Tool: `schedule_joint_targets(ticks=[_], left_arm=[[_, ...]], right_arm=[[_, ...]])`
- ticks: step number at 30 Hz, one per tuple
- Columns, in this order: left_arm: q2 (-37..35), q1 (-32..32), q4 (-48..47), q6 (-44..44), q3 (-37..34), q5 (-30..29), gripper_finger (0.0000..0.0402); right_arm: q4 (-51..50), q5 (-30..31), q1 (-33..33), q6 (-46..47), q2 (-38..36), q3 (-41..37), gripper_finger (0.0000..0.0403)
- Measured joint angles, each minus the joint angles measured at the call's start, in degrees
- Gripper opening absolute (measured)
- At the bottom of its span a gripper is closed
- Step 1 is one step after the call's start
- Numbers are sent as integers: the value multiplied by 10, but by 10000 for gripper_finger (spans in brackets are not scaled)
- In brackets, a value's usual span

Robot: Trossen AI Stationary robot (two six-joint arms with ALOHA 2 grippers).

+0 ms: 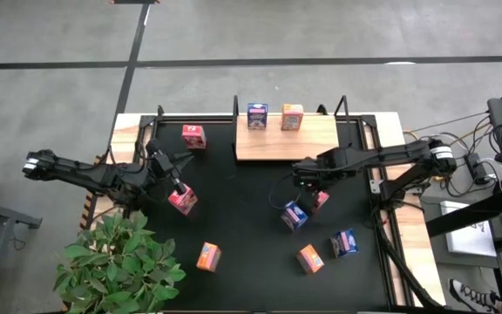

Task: Stack cereal on shelf
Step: Put the bottom right red cereal box on the shelf

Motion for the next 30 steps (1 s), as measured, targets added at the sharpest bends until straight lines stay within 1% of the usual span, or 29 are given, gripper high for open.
schedule_joint_targets(ticks=[5,8,20,26,30], left_arm=[[0,0,0,-3,0,0,36],[0,0,0,-4,0,0,36],[0,0,0,-4,0,0,36],[0,0,0,-4,0,0,36],[0,0,0,-4,0,0,36]], right_arm=[[6,2,11,6,1,-30,266],[8,14,10,13,1,-46,258],[16,15,10,10,1,-49,168],[19,13,10,4,-1,-48,147],[-21,13,6,-10,-4,-3,144]])
